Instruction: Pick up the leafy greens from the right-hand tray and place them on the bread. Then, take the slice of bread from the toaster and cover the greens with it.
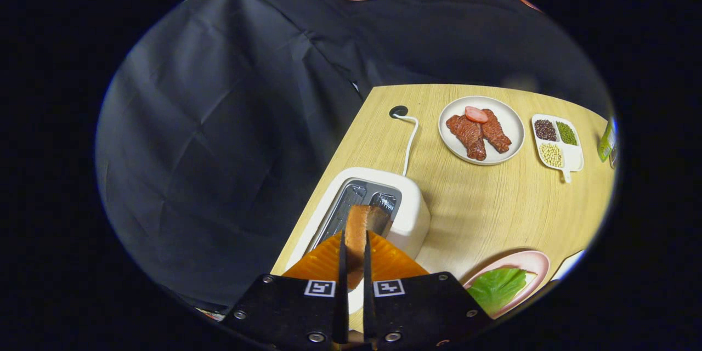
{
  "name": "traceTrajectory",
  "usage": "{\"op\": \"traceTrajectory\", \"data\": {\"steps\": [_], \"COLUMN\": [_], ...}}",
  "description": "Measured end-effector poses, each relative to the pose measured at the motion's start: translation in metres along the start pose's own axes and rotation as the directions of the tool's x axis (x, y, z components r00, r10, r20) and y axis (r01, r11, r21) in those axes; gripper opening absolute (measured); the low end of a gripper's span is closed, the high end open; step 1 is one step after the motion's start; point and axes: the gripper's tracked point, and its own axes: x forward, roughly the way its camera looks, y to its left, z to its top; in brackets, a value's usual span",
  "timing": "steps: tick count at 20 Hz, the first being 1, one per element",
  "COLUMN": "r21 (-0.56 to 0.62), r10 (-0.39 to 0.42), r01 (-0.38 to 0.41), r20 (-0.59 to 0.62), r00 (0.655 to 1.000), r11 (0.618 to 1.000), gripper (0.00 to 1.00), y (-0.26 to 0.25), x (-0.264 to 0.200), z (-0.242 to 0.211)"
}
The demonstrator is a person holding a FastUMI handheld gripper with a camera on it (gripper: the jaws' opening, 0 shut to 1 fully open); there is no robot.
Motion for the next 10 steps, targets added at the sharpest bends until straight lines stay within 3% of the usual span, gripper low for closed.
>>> {"op": "traceTrajectory", "data": {"steps": [10], "r21": [0.001], "r10": [0.102], "r01": [-0.104], "r20": [0.166], "r00": [0.981], "r11": [0.995], "gripper": [0.10], "y": [-0.010], "x": [-0.081], "z": [0.007]}}
